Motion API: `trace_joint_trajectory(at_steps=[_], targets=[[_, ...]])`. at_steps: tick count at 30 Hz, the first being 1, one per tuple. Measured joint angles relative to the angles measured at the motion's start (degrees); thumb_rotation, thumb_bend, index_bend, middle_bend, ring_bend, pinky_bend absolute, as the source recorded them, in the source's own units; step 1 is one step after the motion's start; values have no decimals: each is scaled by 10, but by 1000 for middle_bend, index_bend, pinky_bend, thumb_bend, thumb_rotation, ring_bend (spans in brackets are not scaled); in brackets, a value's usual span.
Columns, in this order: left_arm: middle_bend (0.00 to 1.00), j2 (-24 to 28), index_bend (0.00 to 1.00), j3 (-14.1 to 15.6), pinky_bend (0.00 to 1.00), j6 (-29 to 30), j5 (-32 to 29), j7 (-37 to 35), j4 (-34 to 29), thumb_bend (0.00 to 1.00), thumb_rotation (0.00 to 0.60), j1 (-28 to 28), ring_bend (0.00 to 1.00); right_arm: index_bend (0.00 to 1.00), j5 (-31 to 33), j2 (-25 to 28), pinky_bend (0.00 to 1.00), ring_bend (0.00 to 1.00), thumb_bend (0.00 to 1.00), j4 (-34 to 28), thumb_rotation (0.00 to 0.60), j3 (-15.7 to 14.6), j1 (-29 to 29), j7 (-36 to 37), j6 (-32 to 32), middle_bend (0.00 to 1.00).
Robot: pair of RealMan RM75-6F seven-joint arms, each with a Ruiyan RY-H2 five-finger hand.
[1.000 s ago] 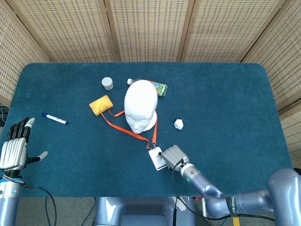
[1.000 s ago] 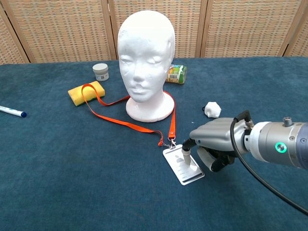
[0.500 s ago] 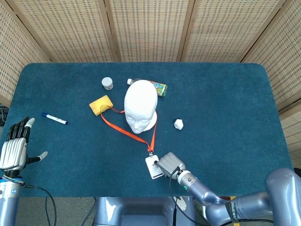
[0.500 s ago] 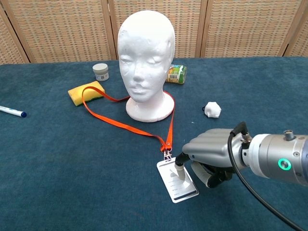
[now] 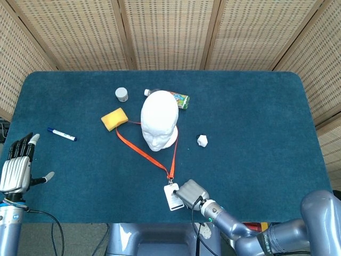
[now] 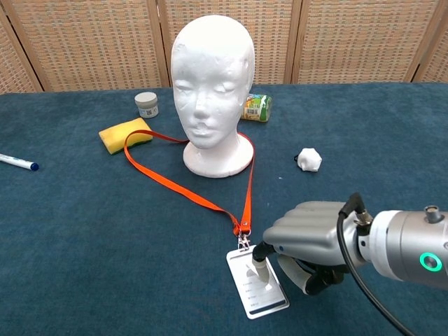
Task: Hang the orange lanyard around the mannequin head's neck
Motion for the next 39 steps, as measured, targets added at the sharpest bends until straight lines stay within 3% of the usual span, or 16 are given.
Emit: trace_joint_trajectory(at_steps=[10,22,24,26,27,28,29,32,35,39], targets=[[0,0,0,-1,0,-1,-1,2,-1,14,600,0,0,345,-12,-1,864,665,1000,-24,600,-4,0,-11,15,770],[0,0,0,-1,0,-2,-1,1,-1,13,600,0,0,345,-61,15,864,665,999,-23,600,17,-15,17,45,770],[0,0,0,0,0,-2,-1,0,-1,13,600,0,0,345,-79,23,847,665,869,-21,600,19,-22,24,56,770],[0,1,0,0,0,-2,0,-1,-1,13,600,0,0,344,-99,31,751,629,436,-19,600,18,-29,33,66,727],[0,1,0,1,0,-2,1,-1,-1,14,600,0,0,339,-116,39,700,584,286,-18,600,17,-35,41,73,688],[0,2,0,1,0,-2,3,-2,-1,14,600,1,0,318,-131,45,610,479,127,-17,600,15,-40,49,80,600],[0,2,0,2,0,-1,4,-3,-1,14,600,1,0,284,-148,52,507,341,38,-15,600,13,-47,60,88,495],[0,2,0,4,0,0,9,-4,-1,15,600,2,0,197,-213,80,214,54,0,-4,600,4,-75,111,117,247],[0,1,0,8,0,3,18,-5,2,16,600,4,0,130,-267,109,34,0,0,15,600,-5,-107,175,152,85],[0,-2,0,17,0,13,38,-10,8,16,600,10,0,62,-318,141,0,0,0,70,600,-16,-157,266,210,1]])
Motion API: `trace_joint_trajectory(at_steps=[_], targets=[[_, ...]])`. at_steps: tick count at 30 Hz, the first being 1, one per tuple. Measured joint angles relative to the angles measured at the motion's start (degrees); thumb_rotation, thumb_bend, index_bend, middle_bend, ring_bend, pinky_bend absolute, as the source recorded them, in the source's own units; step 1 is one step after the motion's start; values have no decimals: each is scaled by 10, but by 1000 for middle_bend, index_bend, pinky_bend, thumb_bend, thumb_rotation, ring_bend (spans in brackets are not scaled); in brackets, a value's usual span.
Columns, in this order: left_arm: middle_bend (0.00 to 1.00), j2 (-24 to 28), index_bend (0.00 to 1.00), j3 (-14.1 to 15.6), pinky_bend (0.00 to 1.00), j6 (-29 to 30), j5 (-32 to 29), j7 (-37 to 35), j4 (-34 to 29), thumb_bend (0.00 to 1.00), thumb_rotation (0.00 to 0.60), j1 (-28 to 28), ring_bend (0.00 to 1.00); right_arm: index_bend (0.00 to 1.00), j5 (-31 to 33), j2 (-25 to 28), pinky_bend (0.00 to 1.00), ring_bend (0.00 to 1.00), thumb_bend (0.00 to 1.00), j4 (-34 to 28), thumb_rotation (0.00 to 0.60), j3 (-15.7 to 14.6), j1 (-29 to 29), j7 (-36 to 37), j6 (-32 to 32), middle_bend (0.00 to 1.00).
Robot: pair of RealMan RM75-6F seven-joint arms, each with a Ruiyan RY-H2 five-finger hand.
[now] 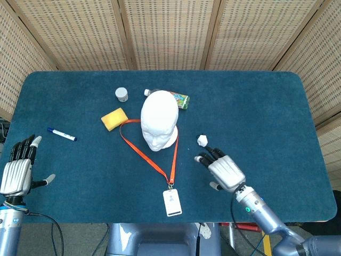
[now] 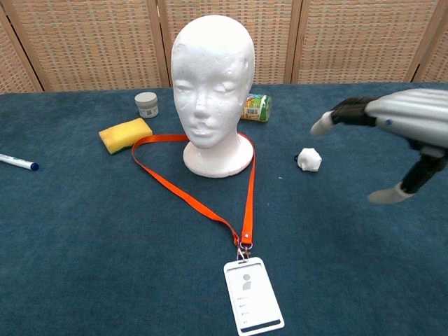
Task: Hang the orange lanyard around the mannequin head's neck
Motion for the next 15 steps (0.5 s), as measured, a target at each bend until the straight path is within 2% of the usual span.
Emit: trace_joint_trajectory(at_steps=[6,12,15], targets=[[0,-8,0,14,0,21,34,-18,17,16,600,12,0,21,-41,16,0,0,0,115,600,-6,-67,107,68,0],[0,-18,0,29,0,46,72,-43,44,16,600,25,0,20,-56,7,0,0,0,217,600,-8,-134,154,129,0],[0,-22,0,37,0,56,90,-54,62,16,600,33,0,20,-69,-2,0,0,0,244,600,-9,-168,156,160,0]])
